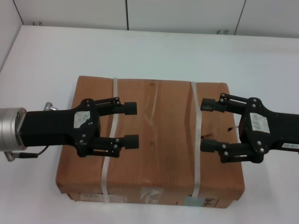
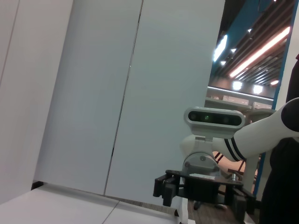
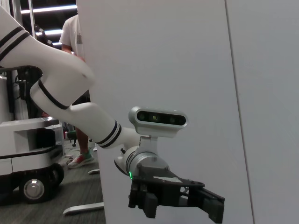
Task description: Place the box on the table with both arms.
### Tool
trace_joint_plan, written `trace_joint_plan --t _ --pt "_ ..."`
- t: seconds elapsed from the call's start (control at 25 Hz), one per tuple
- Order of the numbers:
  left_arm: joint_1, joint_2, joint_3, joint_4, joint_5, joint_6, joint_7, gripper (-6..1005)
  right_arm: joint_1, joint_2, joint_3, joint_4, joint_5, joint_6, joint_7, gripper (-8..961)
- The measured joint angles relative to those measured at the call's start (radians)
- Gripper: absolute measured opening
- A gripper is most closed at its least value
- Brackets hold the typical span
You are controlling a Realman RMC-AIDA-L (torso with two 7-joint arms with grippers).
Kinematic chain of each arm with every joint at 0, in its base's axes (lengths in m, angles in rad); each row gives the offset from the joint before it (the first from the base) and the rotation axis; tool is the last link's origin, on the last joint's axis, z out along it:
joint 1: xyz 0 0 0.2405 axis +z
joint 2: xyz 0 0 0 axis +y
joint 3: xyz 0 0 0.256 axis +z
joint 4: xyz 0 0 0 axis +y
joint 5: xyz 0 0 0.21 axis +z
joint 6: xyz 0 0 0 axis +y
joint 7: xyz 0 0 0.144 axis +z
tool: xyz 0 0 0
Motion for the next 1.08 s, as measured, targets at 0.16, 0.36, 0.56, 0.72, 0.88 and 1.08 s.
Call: trace_joint_plan --t 0.16,0.36,0.56,0.72,0.88,1.08 --pt "-0.001 -0.002 0.000 0.000 -0.006 0.001 0.003 843 0.005 0.001 0.000 -0.001 -0.001 0.001 0.000 886" --pt "-0.002 -0.003 0.000 0.000 -0.009 0.002 0.009 843 0.006 0.002 0.000 -0.001 -0.001 0.011 0.000 886" --pt "-0.002 -0.004 0.000 0.000 -0.010 0.003 0.012 843 0.006 0.002 0.000 0.000 -0.001 0.021 0.000 886" --pt "-0.001 -0.006 0.000 0.000 -0.010 0.003 0.012 843 0.006 0.002 -0.001 0.000 -0.002 0.027 0.000 886" --pt "0.000 -0.006 -0.001 0.000 -0.010 0.003 0.012 843 0.006 0.002 -0.002 0.001 -0.002 0.030 0.000 886" --pt "0.001 -0.006 -0.002 0.000 -0.010 0.003 0.012 843 0.006 0.003 -0.002 0.004 -0.002 0.041 0.000 886"
